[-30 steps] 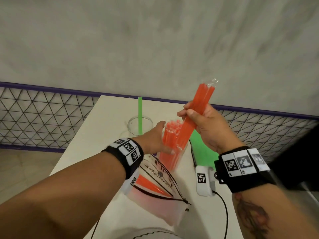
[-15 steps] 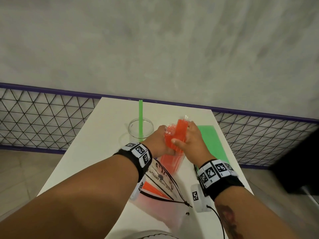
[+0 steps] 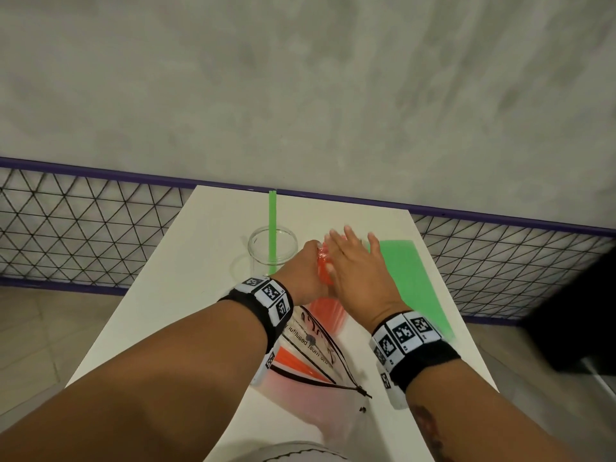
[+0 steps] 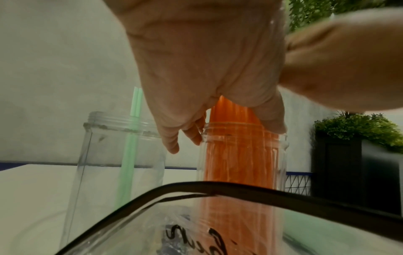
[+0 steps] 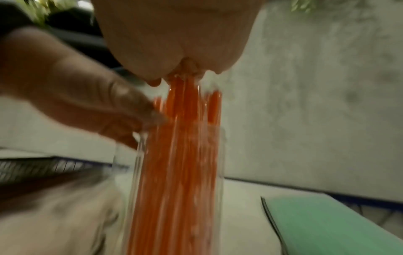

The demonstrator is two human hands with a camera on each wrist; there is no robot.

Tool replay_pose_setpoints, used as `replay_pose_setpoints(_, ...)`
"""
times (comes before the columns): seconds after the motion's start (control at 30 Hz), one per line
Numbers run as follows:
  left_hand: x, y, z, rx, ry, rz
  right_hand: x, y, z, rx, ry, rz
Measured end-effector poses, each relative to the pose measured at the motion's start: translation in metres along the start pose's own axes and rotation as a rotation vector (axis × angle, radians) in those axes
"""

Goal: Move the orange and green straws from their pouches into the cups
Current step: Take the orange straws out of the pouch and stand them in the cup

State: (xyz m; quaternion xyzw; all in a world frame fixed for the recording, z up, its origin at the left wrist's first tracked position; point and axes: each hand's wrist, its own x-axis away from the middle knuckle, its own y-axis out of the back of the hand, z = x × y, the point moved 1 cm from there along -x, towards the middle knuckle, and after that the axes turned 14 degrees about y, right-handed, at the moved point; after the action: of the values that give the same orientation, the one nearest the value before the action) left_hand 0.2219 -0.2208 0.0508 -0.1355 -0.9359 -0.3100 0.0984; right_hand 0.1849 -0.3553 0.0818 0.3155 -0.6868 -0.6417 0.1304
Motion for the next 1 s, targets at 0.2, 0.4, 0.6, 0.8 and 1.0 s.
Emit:
replay_pose_setpoints(0.2, 0.006, 0.003, 0.002, -0.011, -0.019, -0.02, 0.015, -0.013, 0.009, -0.061, -0.051, 0.064)
replay_pose_setpoints(0.4, 0.026, 0.015, 0.027, -0.144, 0.02, 0.008, 0.022, 0.007, 0.025, -0.137, -0.042, -0.329)
replay_pose_setpoints(0.6, 0.045, 0.018, 0.102, -0.563, 0.131, 0.1, 0.022, -0.017, 0.083, -0.496, 0.121, -0.014)
replay_pose_setpoints(0.8, 0.063, 0.018, 0.13, -0.715, 0.194, 0.207, 0.037, -0.069, 0.108, -0.492, 0.062, 0.589)
replay_pose_setpoints(1.0, 0.078, 0.005, 0.138, -0.638, 0.244, 0.26, 0.046, -0.081, 0.104, -0.371, 0.098, 0.7)
